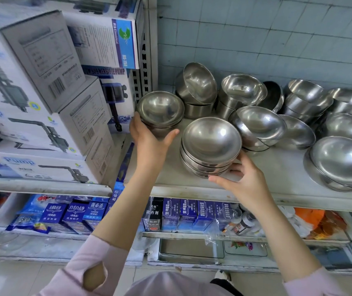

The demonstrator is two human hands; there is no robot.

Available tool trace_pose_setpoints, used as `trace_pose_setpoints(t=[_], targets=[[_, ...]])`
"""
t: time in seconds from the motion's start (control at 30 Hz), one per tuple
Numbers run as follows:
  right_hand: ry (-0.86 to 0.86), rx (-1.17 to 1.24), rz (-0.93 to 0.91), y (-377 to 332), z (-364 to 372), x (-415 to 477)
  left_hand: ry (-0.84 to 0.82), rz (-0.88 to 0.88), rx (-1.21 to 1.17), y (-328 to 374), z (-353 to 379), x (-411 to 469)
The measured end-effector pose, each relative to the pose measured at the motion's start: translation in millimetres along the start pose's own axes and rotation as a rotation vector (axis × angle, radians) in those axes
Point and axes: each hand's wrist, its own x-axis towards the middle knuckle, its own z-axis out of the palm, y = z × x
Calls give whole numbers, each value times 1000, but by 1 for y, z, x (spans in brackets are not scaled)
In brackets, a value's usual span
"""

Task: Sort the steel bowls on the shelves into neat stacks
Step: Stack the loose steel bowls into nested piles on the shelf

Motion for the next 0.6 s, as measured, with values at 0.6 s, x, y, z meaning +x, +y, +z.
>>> trace_pose_setpoints(t=[0.6], targets=[[-57,141,8,19,-12,1,27,66,-4,-22,-29,4]])
